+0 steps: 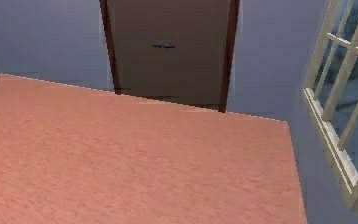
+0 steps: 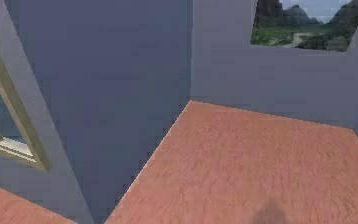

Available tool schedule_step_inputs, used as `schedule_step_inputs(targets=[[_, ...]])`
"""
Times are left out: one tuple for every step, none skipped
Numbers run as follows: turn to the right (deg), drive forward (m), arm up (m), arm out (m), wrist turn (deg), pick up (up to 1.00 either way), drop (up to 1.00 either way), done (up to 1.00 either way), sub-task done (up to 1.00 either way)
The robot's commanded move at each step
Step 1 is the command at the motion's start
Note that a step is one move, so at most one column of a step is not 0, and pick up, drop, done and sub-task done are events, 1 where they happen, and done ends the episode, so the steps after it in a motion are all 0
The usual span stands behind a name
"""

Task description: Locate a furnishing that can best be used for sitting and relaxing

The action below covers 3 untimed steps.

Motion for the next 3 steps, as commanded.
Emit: schedule_step_inputs(targets=[[0.0, 0.1, 0.0, 0.0, 0.0, 0.0, 0.0, 0.0, 0.0], [-45.0, 0.0, 0.0, 0.0, 0.0, 0.0, 0.0, 0.0, 0.0], [-15.0, 0.0, 0.0, 0.0, 0.0, 0.0, 0.0, 0.0, 0.0]])
